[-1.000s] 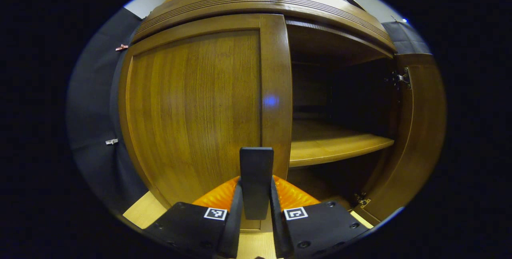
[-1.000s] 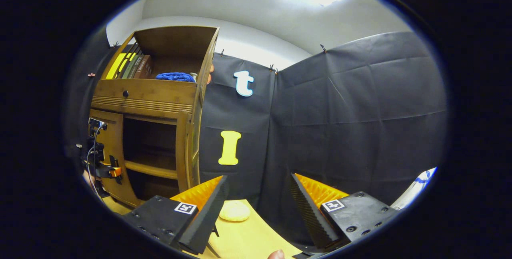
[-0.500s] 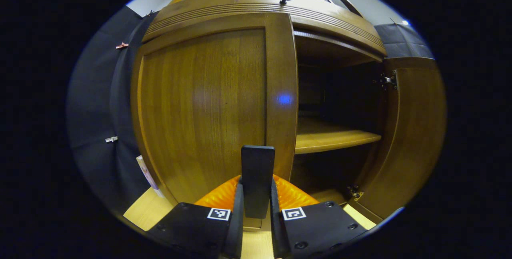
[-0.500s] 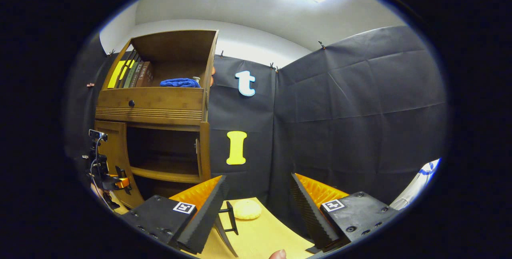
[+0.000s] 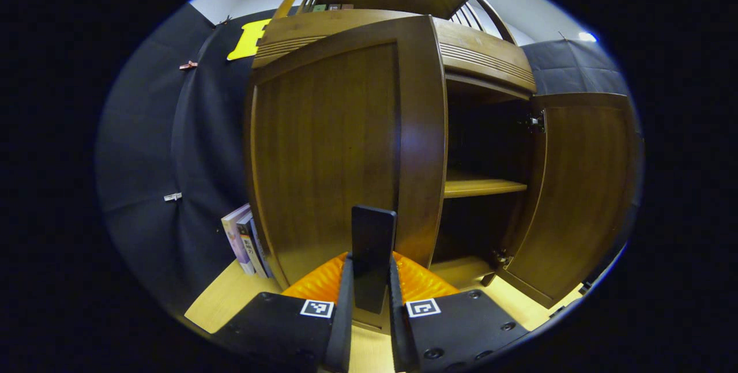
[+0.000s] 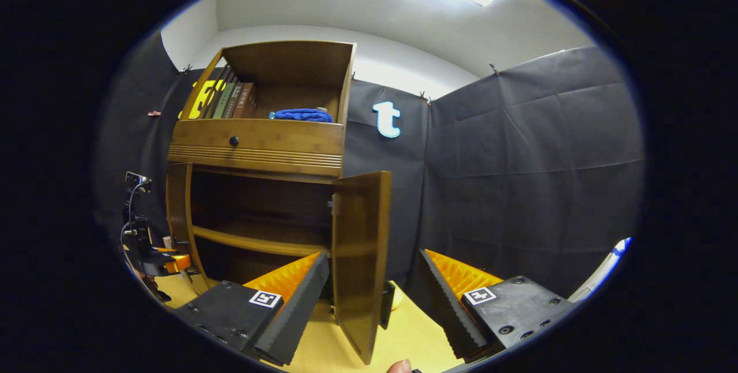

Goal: Open the right door of the double-door shoe cabinet with the right hand, and open the left door with the left hand.

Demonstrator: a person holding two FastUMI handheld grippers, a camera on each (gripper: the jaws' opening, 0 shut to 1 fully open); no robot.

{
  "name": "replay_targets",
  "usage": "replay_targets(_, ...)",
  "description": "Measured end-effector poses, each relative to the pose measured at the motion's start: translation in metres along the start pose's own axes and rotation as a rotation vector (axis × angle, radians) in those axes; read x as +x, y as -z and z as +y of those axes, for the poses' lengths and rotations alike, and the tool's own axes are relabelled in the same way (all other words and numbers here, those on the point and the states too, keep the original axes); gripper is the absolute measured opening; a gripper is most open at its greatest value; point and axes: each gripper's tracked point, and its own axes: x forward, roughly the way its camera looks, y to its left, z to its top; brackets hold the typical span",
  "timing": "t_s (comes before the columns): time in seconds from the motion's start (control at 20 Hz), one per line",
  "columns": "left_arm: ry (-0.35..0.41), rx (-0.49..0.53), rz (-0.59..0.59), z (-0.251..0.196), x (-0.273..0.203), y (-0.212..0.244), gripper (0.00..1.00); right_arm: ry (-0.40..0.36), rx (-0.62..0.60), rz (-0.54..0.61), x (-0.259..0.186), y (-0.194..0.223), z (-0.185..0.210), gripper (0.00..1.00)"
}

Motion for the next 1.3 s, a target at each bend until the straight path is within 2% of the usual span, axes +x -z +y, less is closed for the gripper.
replay_targets(0.15, -0.011, -0.003, -0.004, 0.015, -0.020, 0.002, 0.31, -0.036, 0.002, 0.018, -0.007, 0.006, 0.023, 0.98)
replay_targets(0.2, -0.016, -0.007, -0.006, 0.021, -0.025, 0.004, 0.30, -0.047, 0.002, 0.020, -0.008, 0.007, 0.029, 0.94)
replay_targets(0.45, -0.054, -0.028, -0.015, 0.050, -0.053, 0.008, 0.27, -0.094, 0.003, 0.039, -0.016, 0.014, 0.055, 0.95)
replay_targets(0.95, -0.138, -0.046, -0.028, 0.108, -0.086, 0.014, 0.15, -0.140, 0.009, 0.056, -0.017, 0.020, 0.084, 0.95)
replay_targets(1.3, -0.170, -0.062, -0.047, 0.162, -0.098, 0.017, 0.09, -0.169, -0.001, 0.060, -0.019, 0.024, 0.099, 0.94)
